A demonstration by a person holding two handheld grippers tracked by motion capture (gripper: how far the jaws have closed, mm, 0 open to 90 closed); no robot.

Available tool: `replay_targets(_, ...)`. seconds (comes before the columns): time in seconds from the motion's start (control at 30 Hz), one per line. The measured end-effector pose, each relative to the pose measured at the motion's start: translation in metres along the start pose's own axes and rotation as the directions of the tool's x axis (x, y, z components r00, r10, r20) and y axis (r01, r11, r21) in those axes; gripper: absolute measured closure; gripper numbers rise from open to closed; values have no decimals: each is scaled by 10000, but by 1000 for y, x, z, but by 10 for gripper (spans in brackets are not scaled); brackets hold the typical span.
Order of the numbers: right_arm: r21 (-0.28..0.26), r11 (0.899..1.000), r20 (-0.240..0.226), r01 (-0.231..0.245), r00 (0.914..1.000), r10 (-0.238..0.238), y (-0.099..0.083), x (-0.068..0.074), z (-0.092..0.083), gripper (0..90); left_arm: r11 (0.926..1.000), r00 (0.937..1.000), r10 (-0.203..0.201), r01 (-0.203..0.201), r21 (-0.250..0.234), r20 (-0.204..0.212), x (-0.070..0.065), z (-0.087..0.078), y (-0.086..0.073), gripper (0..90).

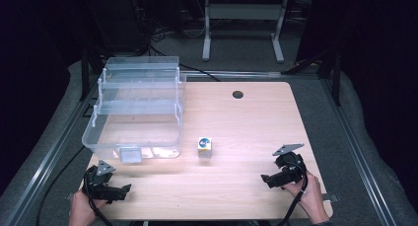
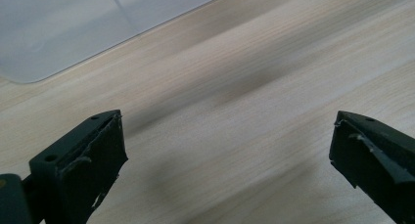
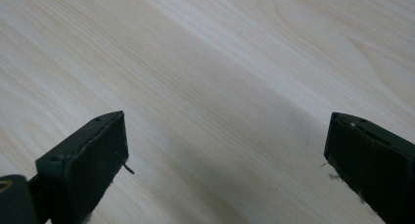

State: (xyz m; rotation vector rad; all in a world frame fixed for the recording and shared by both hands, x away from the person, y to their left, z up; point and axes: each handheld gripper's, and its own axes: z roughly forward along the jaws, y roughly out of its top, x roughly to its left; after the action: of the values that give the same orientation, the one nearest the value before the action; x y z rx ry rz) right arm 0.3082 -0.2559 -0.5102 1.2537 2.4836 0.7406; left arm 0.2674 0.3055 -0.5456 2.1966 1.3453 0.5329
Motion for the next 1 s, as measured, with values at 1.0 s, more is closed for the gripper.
replay_targets(1.0, 106, 9854, -1518, 1696, 9744, -1661, 99, 46, 43, 0, 10000, 9999, -32, 31, 81, 108, 0, 1, -1, 10)
